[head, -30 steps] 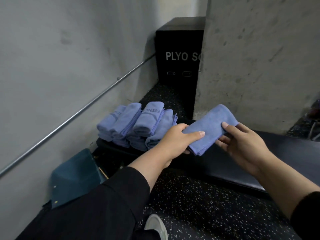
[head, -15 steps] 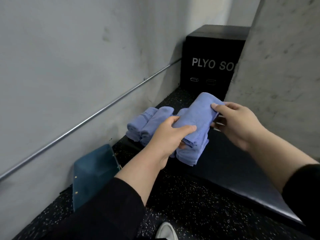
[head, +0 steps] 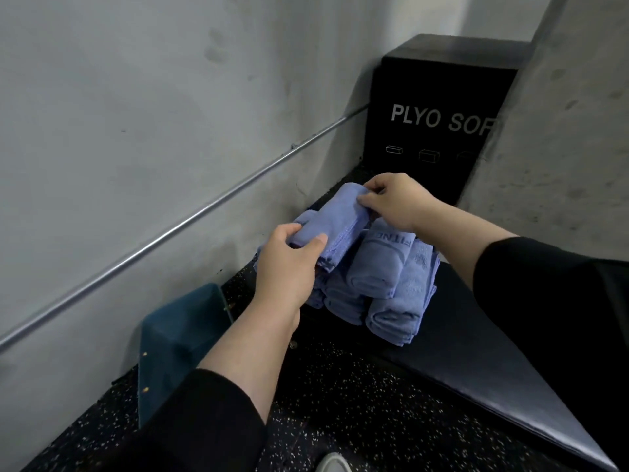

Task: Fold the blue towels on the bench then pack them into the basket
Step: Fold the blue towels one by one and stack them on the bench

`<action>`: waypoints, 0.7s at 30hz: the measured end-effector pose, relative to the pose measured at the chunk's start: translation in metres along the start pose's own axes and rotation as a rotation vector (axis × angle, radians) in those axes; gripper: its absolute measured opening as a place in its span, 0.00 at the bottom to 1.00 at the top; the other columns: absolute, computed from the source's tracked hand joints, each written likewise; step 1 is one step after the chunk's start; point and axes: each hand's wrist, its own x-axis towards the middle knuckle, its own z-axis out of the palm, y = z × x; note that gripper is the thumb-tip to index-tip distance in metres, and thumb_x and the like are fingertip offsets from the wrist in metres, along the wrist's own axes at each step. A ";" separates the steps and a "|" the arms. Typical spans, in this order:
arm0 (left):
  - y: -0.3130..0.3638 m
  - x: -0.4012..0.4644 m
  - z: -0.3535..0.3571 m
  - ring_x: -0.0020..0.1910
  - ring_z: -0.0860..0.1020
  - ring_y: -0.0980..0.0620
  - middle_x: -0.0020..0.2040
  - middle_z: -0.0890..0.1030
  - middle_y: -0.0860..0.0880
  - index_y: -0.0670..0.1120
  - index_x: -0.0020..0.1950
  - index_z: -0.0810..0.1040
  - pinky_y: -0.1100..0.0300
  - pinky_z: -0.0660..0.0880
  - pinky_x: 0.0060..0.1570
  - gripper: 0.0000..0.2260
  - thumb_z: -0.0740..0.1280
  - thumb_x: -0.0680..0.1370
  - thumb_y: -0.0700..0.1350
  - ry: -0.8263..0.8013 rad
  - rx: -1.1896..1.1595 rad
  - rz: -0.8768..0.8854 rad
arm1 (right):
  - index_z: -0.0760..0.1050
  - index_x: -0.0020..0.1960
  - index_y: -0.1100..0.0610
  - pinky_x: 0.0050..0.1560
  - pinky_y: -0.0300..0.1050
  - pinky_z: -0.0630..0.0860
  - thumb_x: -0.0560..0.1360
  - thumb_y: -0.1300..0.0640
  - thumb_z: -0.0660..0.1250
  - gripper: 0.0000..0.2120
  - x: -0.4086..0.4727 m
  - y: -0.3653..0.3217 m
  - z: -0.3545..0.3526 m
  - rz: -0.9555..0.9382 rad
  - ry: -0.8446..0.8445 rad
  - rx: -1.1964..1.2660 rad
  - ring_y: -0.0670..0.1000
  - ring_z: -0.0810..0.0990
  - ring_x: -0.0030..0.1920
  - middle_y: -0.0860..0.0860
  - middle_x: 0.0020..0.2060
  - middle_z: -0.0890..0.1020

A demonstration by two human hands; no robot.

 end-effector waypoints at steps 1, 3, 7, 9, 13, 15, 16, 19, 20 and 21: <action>0.000 0.001 -0.001 0.52 0.83 0.51 0.51 0.82 0.55 0.53 0.62 0.78 0.50 0.80 0.54 0.20 0.74 0.72 0.56 0.011 0.077 0.049 | 0.81 0.56 0.59 0.55 0.52 0.79 0.78 0.54 0.68 0.11 0.003 0.001 0.003 -0.006 -0.007 -0.045 0.57 0.83 0.50 0.56 0.48 0.85; -0.002 0.004 -0.002 0.52 0.80 0.53 0.50 0.81 0.56 0.50 0.66 0.79 0.58 0.75 0.50 0.17 0.72 0.78 0.52 -0.008 0.283 0.139 | 0.80 0.56 0.55 0.57 0.56 0.78 0.77 0.51 0.66 0.11 0.009 0.005 0.008 -0.008 -0.014 -0.146 0.58 0.81 0.51 0.55 0.48 0.84; -0.006 0.001 0.001 0.55 0.78 0.49 0.64 0.78 0.47 0.48 0.72 0.76 0.58 0.73 0.53 0.21 0.69 0.80 0.52 -0.077 0.592 0.249 | 0.77 0.61 0.48 0.55 0.52 0.66 0.79 0.48 0.62 0.13 0.009 0.016 0.014 0.017 -0.027 -0.375 0.55 0.76 0.54 0.50 0.53 0.81; -0.007 0.002 0.002 0.61 0.77 0.45 0.67 0.75 0.46 0.51 0.74 0.74 0.56 0.73 0.58 0.23 0.68 0.80 0.55 -0.078 0.659 0.288 | 0.75 0.65 0.48 0.55 0.52 0.65 0.79 0.49 0.62 0.16 0.006 0.018 0.015 -0.004 -0.002 -0.385 0.55 0.76 0.56 0.50 0.57 0.80; -0.003 -0.001 0.005 0.70 0.68 0.44 0.72 0.71 0.51 0.58 0.76 0.70 0.42 0.67 0.68 0.23 0.61 0.81 0.61 -0.041 0.860 0.313 | 0.74 0.68 0.47 0.65 0.57 0.70 0.79 0.47 0.62 0.18 0.001 0.020 0.011 -0.049 0.046 -0.345 0.56 0.77 0.62 0.49 0.61 0.80; -0.001 -0.003 0.007 0.73 0.64 0.44 0.76 0.67 0.53 0.58 0.77 0.67 0.41 0.64 0.70 0.23 0.58 0.82 0.60 -0.053 0.884 0.292 | 0.74 0.69 0.48 0.66 0.60 0.71 0.80 0.46 0.62 0.19 -0.002 0.021 0.008 -0.050 0.053 -0.304 0.56 0.77 0.63 0.50 0.62 0.79; 0.000 -0.003 0.008 0.74 0.64 0.45 0.76 0.67 0.53 0.58 0.78 0.65 0.41 0.63 0.70 0.24 0.58 0.83 0.60 -0.064 0.879 0.291 | 0.74 0.69 0.48 0.66 0.60 0.71 0.80 0.45 0.62 0.19 -0.004 0.021 0.006 -0.054 0.060 -0.276 0.56 0.77 0.63 0.50 0.63 0.79; 0.000 -0.005 0.012 0.75 0.63 0.46 0.77 0.66 0.51 0.54 0.79 0.63 0.43 0.62 0.71 0.25 0.58 0.83 0.59 -0.082 0.864 0.311 | 0.74 0.70 0.50 0.66 0.58 0.72 0.81 0.44 0.62 0.20 -0.014 0.023 -0.002 -0.066 0.074 -0.224 0.55 0.76 0.65 0.51 0.64 0.79; 0.000 -0.006 0.013 0.76 0.64 0.46 0.77 0.67 0.51 0.53 0.79 0.64 0.44 0.63 0.71 0.25 0.59 0.83 0.59 -0.073 0.866 0.329 | 0.74 0.70 0.51 0.67 0.56 0.72 0.81 0.45 0.62 0.20 -0.018 0.023 -0.005 -0.075 0.086 -0.211 0.55 0.76 0.65 0.51 0.64 0.79; 0.001 -0.007 0.015 0.75 0.64 0.47 0.77 0.67 0.50 0.53 0.79 0.64 0.45 0.63 0.70 0.25 0.59 0.83 0.58 -0.052 0.866 0.355 | 0.74 0.70 0.51 0.67 0.53 0.72 0.81 0.45 0.62 0.20 -0.023 0.024 -0.009 -0.089 0.105 -0.199 0.54 0.76 0.65 0.51 0.65 0.78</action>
